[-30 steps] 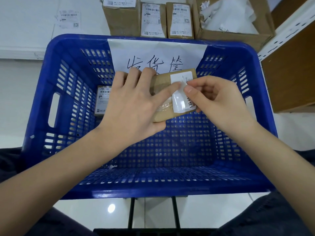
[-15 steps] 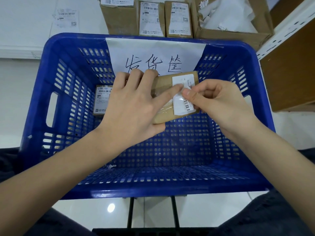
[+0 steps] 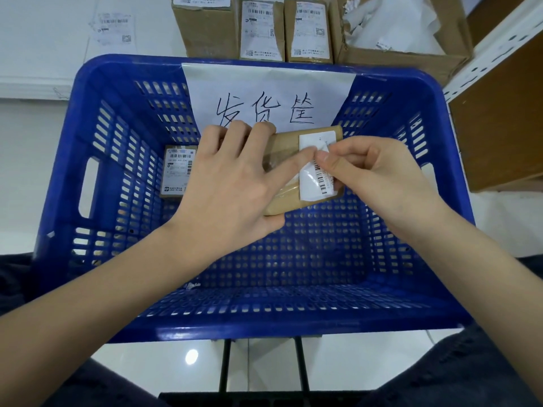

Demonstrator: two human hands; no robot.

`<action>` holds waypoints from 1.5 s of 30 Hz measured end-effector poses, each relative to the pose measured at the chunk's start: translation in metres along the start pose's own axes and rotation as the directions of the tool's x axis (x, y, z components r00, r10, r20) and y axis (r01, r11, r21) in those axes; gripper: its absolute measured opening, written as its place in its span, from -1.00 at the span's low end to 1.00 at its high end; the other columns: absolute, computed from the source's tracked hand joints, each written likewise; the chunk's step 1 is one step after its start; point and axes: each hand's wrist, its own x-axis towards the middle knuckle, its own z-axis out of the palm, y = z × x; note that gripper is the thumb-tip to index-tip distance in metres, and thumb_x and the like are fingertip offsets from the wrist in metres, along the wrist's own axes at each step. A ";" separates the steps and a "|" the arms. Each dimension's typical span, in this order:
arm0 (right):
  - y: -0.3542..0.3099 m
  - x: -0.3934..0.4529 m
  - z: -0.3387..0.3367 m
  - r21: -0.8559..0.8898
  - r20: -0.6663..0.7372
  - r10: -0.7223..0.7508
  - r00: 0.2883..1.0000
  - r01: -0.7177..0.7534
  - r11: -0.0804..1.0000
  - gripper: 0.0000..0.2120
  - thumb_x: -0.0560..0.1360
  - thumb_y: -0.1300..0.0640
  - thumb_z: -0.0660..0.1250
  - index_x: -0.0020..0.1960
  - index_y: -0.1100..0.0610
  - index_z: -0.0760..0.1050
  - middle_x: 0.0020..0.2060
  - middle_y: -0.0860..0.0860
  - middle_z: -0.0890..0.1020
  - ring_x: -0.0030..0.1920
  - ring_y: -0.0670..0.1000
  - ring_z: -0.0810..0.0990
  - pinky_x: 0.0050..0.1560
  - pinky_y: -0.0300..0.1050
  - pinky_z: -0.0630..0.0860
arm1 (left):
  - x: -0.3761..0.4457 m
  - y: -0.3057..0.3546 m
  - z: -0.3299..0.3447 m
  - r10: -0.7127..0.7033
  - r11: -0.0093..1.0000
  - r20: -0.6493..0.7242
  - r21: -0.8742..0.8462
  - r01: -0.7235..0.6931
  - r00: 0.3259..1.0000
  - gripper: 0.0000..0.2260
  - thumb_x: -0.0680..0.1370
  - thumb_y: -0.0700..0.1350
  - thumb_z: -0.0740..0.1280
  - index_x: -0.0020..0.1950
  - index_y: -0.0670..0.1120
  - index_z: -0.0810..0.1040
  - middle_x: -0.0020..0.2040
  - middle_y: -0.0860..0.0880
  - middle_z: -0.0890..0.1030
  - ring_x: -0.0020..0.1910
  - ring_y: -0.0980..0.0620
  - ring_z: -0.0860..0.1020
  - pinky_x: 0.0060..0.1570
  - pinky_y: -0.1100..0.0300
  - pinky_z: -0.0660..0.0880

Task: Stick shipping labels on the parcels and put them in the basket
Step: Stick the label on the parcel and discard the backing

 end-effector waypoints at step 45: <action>0.005 0.003 0.002 -0.302 -0.038 -0.311 0.950 0.285 0.909 -0.88 0.52 0.14 0.37 -0.18 0.15 0.59 -0.38 -0.05 0.59 -0.33 -0.08 0.54 -0.24 -0.27 0.47 | 0.005 -0.010 -0.006 -0.040 0.999 -0.022 0.019 0.040 0.999 -0.32 0.28 0.17 0.47 0.37 0.04 0.46 0.12 -0.26 0.52 -0.03 -0.25 0.48 -0.08 -0.07 0.21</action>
